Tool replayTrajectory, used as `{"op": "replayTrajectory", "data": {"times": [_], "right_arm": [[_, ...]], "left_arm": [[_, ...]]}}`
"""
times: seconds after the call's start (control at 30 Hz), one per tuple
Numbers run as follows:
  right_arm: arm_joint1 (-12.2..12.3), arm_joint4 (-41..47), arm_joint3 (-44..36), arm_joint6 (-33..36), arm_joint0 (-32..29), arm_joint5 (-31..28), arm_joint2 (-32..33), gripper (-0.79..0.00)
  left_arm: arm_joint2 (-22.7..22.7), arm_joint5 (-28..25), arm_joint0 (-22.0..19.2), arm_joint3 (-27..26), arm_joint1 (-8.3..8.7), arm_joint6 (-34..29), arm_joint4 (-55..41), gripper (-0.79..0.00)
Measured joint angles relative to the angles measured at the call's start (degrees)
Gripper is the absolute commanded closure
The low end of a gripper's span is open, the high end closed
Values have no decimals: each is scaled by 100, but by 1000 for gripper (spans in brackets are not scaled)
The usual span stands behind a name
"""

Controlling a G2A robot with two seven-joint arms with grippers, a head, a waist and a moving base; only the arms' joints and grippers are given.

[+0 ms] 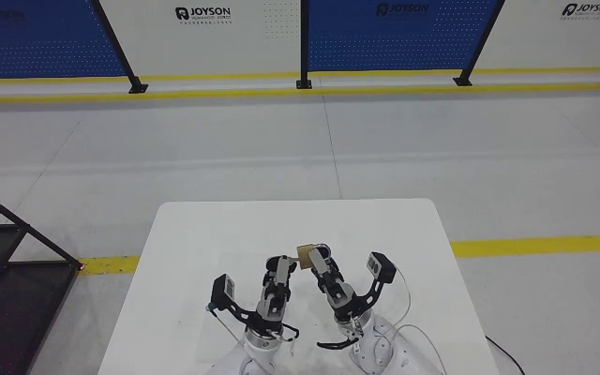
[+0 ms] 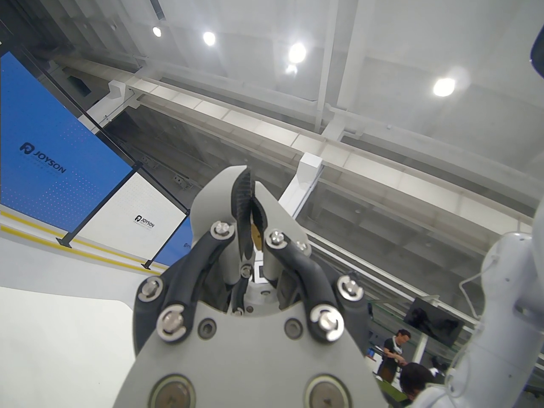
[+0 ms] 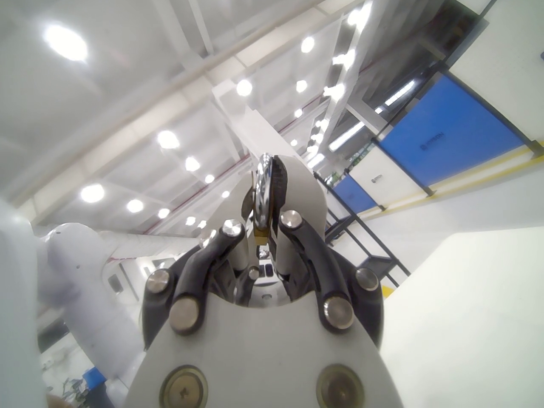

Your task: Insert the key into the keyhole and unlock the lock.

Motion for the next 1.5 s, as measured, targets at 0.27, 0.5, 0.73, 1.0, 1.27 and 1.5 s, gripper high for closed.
{"op": "replayTrajectory", "data": {"times": [0.27, 0.5, 0.73, 1.0, 1.27, 1.5], "right_arm": [[-21, -19, -45, 174, -55, 69, 80, 0], [-32, 28, -83, 298, -95, 84, 156, 0], [-29, 149, -139, 396, -150, 9, 285, 0], [25, 167, -237, 706, -262, 27, 555, 0], [76, 250, -400, 1132, -386, 208, 717, 0], [85, 258, -460, 1379, -413, 407, 749, 0]], "left_arm": [[10, 35, -17, 64, -41, 35, 117, -62], [-3, 49, -27, 113, -66, 48, 163, -634], [-91, 12, 28, 42, -64, 12, 136, -616], [-461, -357, 212, -33, 59, -357, 326, -363], [-768, -922, 319, 56, 175, -980, 219, -289], [-786, -898, 340, 11, 181, -1277, 139, -320]]}}
